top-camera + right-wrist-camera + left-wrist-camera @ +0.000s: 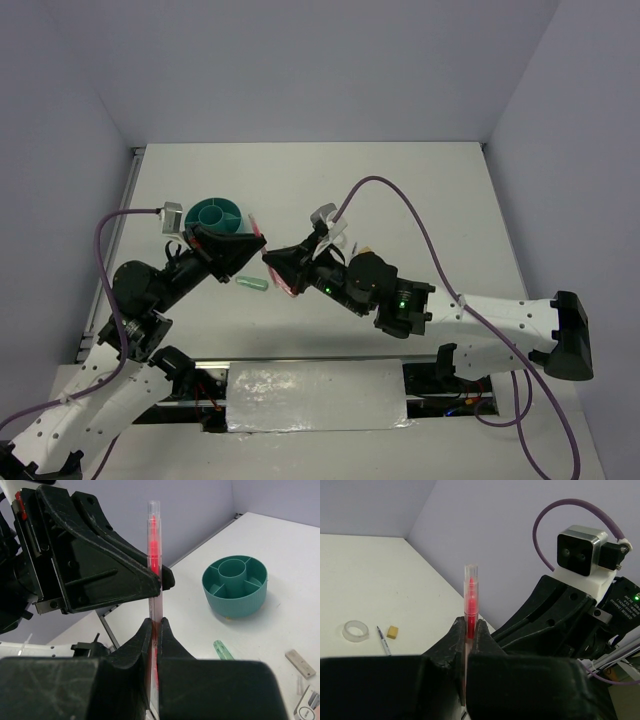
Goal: Sort the stationery into containers
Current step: Close the pen cap on the pen.
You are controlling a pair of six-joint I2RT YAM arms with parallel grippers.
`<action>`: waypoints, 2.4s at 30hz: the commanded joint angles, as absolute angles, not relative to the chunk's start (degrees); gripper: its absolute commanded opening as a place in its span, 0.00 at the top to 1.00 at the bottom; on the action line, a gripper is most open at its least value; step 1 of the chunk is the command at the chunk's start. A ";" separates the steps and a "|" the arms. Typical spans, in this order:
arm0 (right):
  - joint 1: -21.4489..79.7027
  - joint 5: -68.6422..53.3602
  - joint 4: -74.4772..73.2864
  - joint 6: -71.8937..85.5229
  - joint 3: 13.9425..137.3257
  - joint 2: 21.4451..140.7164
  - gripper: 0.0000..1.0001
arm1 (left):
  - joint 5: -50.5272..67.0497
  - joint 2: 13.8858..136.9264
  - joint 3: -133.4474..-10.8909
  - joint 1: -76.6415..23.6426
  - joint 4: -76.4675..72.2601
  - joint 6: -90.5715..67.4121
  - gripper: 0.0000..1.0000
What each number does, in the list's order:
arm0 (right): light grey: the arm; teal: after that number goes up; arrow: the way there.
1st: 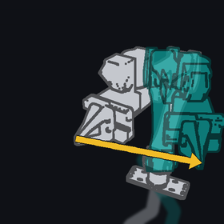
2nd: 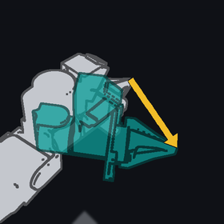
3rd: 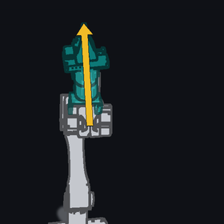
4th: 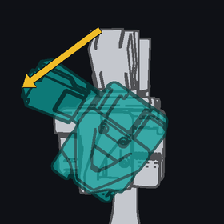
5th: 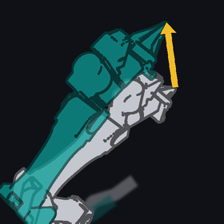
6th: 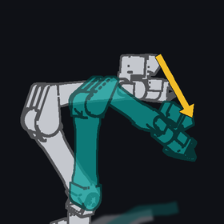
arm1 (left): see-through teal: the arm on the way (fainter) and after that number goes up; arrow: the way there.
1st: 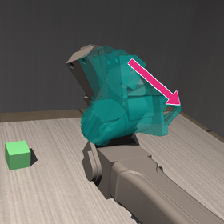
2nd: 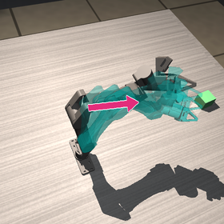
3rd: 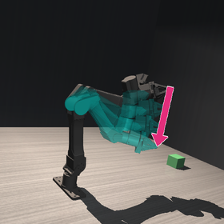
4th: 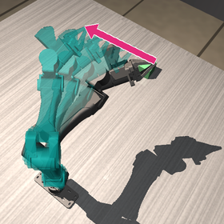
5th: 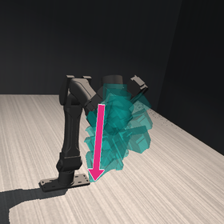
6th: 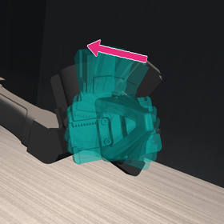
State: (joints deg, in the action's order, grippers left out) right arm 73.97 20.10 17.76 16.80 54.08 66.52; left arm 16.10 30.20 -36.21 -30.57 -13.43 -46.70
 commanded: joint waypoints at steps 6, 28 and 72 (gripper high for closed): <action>73.21 16.35 19.25 15.82 57.74 66.62 0.55 | 19.42 29.53 -37.26 -30.76 -16.96 -45.44 1.00; 72.77 15.29 18.54 16.00 58.80 68.91 1.00 | 21.09 29.71 -38.50 -30.76 -16.71 -46.32 0.72; 72.25 13.45 15.46 11.08 61.61 68.47 1.00 | 20.56 36.56 -45.71 -30.76 -9.40 -41.13 1.00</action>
